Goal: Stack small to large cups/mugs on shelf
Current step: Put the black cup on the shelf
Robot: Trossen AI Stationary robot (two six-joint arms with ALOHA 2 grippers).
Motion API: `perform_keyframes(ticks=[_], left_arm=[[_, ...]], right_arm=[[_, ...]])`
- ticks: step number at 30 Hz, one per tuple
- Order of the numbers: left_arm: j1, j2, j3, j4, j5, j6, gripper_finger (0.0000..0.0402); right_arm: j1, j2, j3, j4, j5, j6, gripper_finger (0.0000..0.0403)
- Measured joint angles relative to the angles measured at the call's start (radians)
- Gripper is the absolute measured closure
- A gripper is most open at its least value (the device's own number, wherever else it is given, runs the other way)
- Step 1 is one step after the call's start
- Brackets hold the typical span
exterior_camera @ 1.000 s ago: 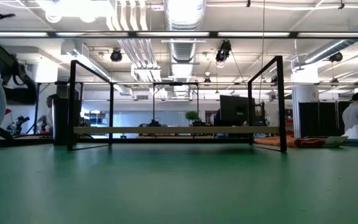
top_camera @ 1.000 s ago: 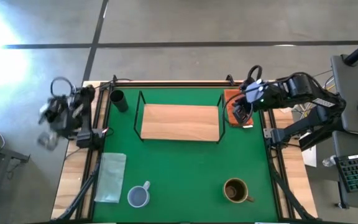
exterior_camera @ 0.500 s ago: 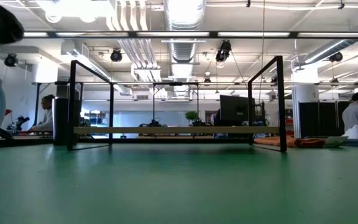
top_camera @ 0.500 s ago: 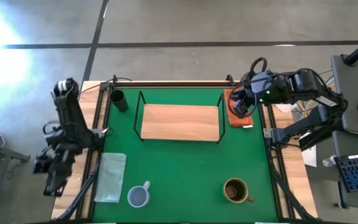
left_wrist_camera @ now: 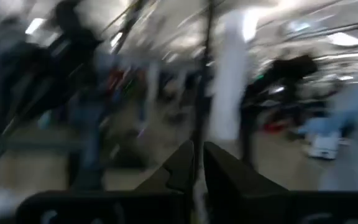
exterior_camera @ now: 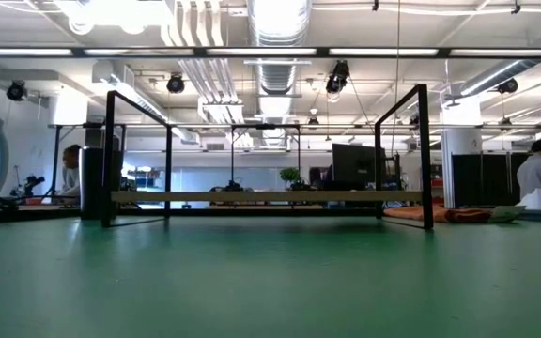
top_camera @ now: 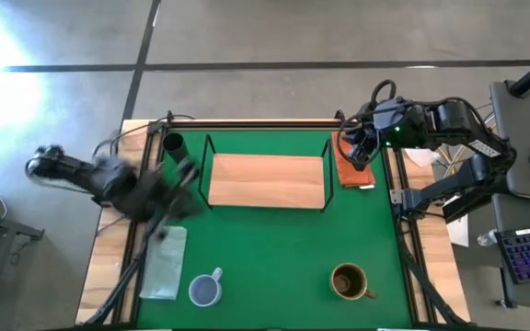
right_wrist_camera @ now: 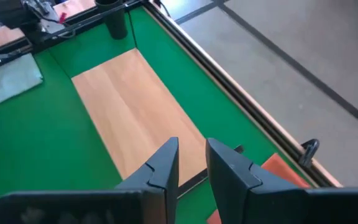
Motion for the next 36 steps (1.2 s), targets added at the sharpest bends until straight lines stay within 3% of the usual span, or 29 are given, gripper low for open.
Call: perform_keyframes(ticks=[3,6,8,12,16,20,25,28,31,36], left_arm=[[0.225,0.019,0.06,-0.146,0.174,-0.136,0.0379],[0.491,-0.014,0.152,-0.424,0.257,-0.245,0.0379],[0.674,-0.015,0.221,-0.593,0.289,-0.248,0.0379],[1.044,0.017,0.351,-0.874,0.5,-0.219,0.0379],[1.309,0.076,0.379,-0.938,0.754,-0.207,0.0379],[1.391,0.141,0.331,-0.96,0.886,-0.321,0.0379],[1.422,0.257,0.278,-0.875,0.859,-0.348,0.0379],[1.411,0.33,0.277,-0.8,0.939,-0.376,0.0379],[1.429,0.38,0.32,-0.749,1.007,-0.422,0.0379],[1.459,0.46,0.438,-0.749,1.015,-0.456,0.0381]], right_arm=[[0.0,-0.006,0.0,-0.001,0.0,0.0,0.0332],[0.0,-0.011,0.0,0.002,0.002,0.0,0.0332],[-0.001,-0.015,0.001,0.001,0.004,0.0,0.033],[-0.009,-0.016,0.001,0.008,0.009,-0.009,0.0328],[-0.027,-0.013,0.001,0.012,0.009,-0.016,0.0333],[-0.054,-0.008,-0.001,0.023,0.01,-0.032,0.0334],[-0.083,-0.008,-0.007,0.041,0.009,-0.044,0.0335],[-0.096,-0.008,-0.007,0.038,0.009,-0.045,0.0335],[-0.105,-0.009,-0.007,0.025,0.009,-0.046,0.0335],[-0.109,-0.009,-0.008,0.023,0.009,-0.05,0.0335]])
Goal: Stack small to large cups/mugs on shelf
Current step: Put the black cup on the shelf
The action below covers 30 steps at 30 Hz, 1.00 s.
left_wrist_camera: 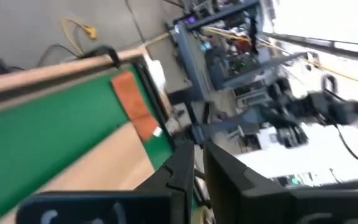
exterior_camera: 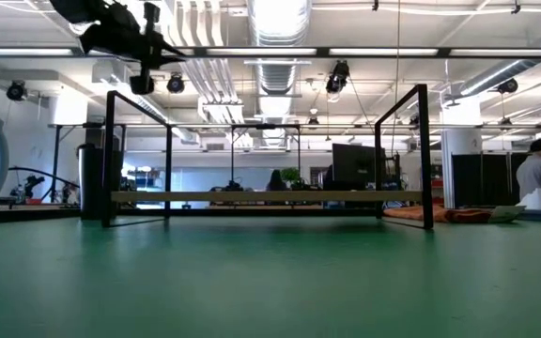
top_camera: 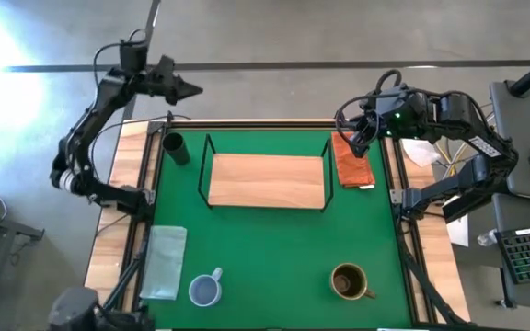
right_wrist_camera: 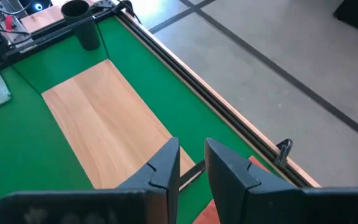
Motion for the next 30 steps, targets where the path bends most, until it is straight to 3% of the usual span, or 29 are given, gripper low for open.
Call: perform_keyframes(ticks=[3,5,7,9,10,14,16,25,30], left_arm=[[0.019,0.025,0.131,-0.113,-0.135,0.06,0.0394],[0.021,0.046,0.265,-0.311,-0.267,0.197,0.0399],[0.019,0.083,0.419,-0.632,-0.533,0.376,0.0401],[-0.008,0.124,0.551,-0.872,-0.903,0.501,0.0401],[-0.03,0.134,0.594,-0.937,-1.001,0.555,0.0401],[-0.072,0.143,0.674,-1.001,-0.941,0.547,0.04],[-0.076,0.154,0.667,-1.031,-0.964,0.553,0.04],[-0.082,0.172,0.389,-0.961,-1.115,0.609,0.04],[-0.118,0.176,0.253,-0.969,-1.22,0.761,0.04]], right_arm=[[0.0,0.0,0.0,0.0,0.0,-0.01,0.0335],[0.0,0.0,0.0,0.0,0.0,-0.019,0.0335],[0.0,0.0,0.0,0.0,0.0,-0.026,0.0335],[0.0,0.0,0.0,0.0,0.0,-0.038,0.0335],[0.0,0.0,0.0,0.001,0.0,-0.045,0.0335],[-0.002,0.0,-0.001,0.002,0.0,-0.065,0.0335],[-0.002,0.0,-0.001,0.003,0.0,-0.073,0.0335],[-0.002,0.0,-0.001,0.006,0.0,-0.08,0.0335],[-0.002,0.0,-0.009,0.006,0.0,-0.07,0.0335]])
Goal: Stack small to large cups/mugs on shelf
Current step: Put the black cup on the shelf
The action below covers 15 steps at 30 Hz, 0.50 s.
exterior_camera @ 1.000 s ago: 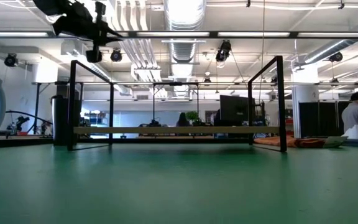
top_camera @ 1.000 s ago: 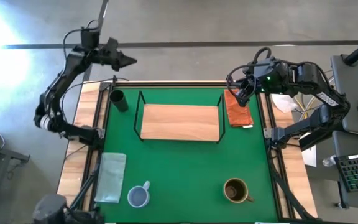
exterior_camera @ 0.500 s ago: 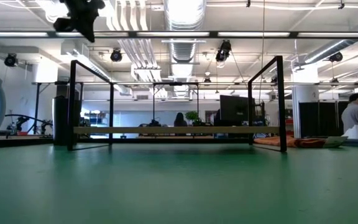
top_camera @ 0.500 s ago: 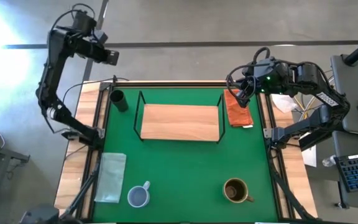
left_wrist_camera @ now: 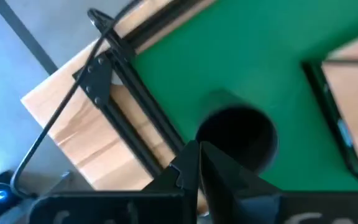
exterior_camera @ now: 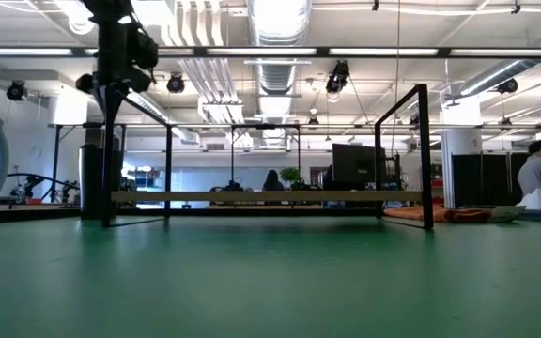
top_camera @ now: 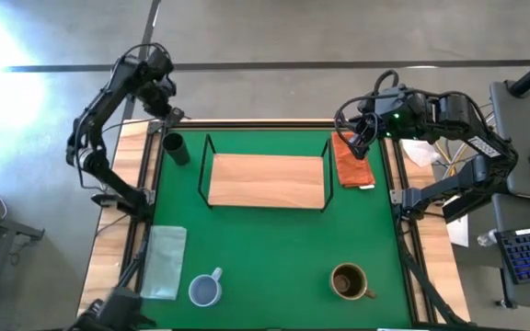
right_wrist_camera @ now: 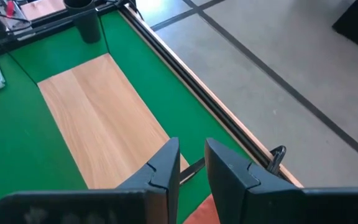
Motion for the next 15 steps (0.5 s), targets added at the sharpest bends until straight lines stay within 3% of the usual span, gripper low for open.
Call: perform_keyframes(ticks=[9,15], left_arm=[[-0.024,-0.067,-0.098,0.008,0.087,0.032,0.0392],[-0.043,-0.109,-0.195,0.03,0.114,0.027,0.0313]], right_arm=[[0.0,0.0,-0.02,0.002,0.0,0.013,0.0335],[0.0,0.0,-0.028,0.024,0.0,0.015,0.0335]])
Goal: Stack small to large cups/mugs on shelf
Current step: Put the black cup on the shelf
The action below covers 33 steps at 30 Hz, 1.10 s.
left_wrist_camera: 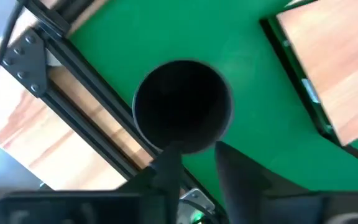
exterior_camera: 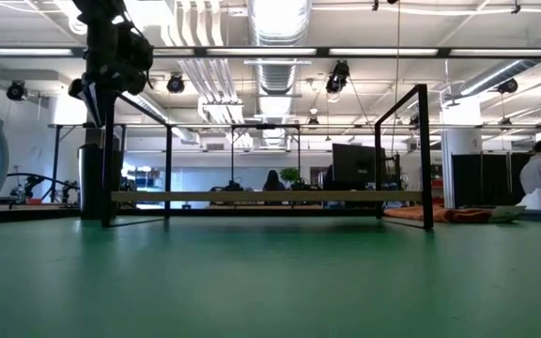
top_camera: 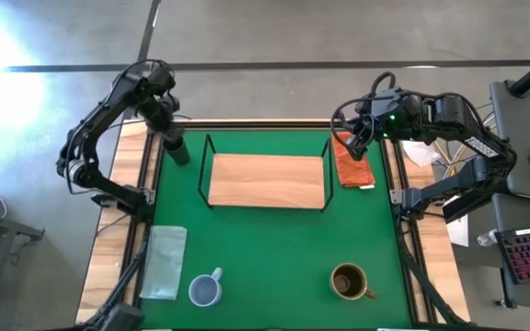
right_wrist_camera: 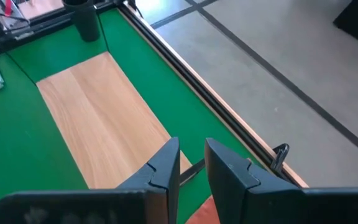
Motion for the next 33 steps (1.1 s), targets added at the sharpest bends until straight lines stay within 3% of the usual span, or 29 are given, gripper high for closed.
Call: perform_keyframes(ticks=[6,11,17,23,33], left_arm=[[-0.005,0.009,-0.022,0.111,-0.039,-0.089,0.0222],[-0.004,0.054,-0.022,0.112,-0.041,-0.15,0.0197],[-0.005,0.077,-0.039,0.106,-0.067,-0.127,0.0207],[-0.033,0.077,-0.091,0.155,-0.17,-0.079,0.0233],[-0.043,0.105,-0.147,0.182,-0.188,-0.089,0.0308]], right_arm=[[0.0,0.001,0.0,0.044,0.0,0.0,0.0335],[0.0,0.002,0.0,0.047,0.0,0.0,0.0335],[0.0,0.002,0.0,0.047,0.0,0.001,0.0335],[0.0,0.002,0.0,0.047,-0.001,0.001,0.0335],[0.0,0.002,0.0,0.046,-0.001,-0.004,0.0335]])
